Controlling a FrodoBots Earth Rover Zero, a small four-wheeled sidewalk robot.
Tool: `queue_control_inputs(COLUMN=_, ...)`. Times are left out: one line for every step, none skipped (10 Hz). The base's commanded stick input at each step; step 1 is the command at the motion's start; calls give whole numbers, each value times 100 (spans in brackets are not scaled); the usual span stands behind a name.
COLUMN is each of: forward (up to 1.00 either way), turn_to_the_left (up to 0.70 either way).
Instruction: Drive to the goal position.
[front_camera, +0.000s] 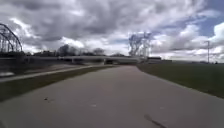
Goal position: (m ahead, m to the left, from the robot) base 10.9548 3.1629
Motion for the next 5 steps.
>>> queue_control_inputs(forward=100, turn_to_the_left=-13)
queue_control_inputs(forward=100, turn_to_the_left=-13)
queue_control_inputs(forward=100, turn_to_the_left=-13)
queue_control_inputs(forward=100, turn_to_the_left=-13)
queue_control_inputs(forward=100, turn_to_the_left=-13)
